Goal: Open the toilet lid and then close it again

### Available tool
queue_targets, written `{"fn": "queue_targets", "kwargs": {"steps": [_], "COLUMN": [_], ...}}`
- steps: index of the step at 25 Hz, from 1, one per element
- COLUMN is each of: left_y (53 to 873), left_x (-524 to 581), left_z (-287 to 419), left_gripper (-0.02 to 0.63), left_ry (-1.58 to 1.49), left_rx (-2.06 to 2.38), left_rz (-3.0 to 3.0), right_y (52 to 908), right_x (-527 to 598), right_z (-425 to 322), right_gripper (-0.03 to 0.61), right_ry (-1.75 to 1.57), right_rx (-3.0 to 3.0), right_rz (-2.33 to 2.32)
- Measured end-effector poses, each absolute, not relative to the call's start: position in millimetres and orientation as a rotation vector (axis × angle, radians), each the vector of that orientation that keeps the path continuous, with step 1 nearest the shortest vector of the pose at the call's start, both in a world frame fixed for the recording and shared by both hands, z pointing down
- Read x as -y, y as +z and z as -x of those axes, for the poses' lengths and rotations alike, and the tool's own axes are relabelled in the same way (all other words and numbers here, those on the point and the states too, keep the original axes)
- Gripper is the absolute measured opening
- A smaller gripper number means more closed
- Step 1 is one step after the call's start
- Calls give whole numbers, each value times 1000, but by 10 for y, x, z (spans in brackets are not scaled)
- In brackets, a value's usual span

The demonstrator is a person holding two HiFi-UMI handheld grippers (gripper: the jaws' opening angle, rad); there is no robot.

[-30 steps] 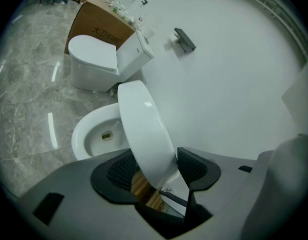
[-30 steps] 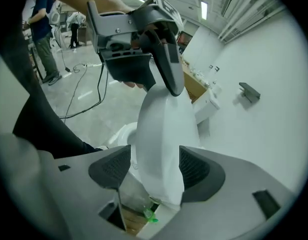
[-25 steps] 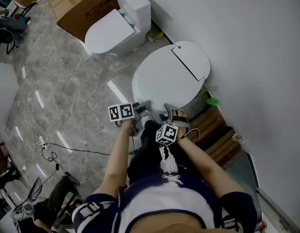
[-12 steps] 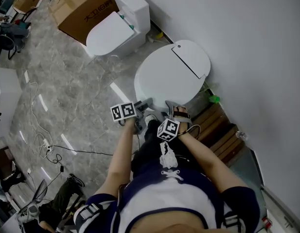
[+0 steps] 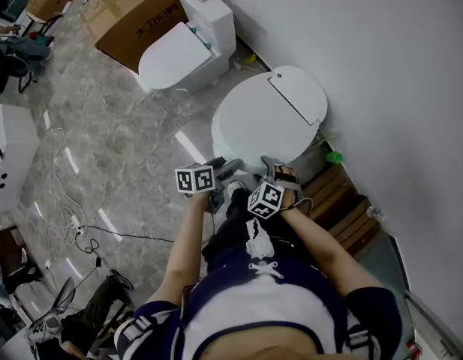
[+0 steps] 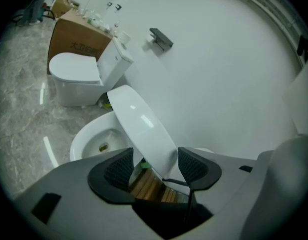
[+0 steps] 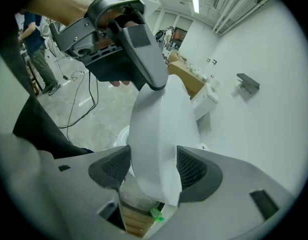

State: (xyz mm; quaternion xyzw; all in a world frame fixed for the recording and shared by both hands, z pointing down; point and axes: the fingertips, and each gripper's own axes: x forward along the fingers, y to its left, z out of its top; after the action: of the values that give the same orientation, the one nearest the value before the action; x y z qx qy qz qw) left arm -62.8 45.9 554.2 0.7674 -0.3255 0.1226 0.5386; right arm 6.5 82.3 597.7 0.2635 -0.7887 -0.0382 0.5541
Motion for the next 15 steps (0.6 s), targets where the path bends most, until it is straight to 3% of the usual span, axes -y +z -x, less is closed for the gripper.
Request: {"fn": "queue_targets", "kwargs": {"steps": [7,15], "left_y": [5305,5131], "left_x": [-473,-404], "left_z": [650,476], "left_gripper": [268,218], "left_ry": [353,367], "left_rx": [877,929], "left_rz": [-2076,-2188], "right_y": [5812,5602], "right_x": [-766,-636], "right_z": [-115,-260], "right_gripper": [261,261], "right_ry": [-96,-69], "right_rx": [1919,1957], "right_rz": [-617,-634]}}
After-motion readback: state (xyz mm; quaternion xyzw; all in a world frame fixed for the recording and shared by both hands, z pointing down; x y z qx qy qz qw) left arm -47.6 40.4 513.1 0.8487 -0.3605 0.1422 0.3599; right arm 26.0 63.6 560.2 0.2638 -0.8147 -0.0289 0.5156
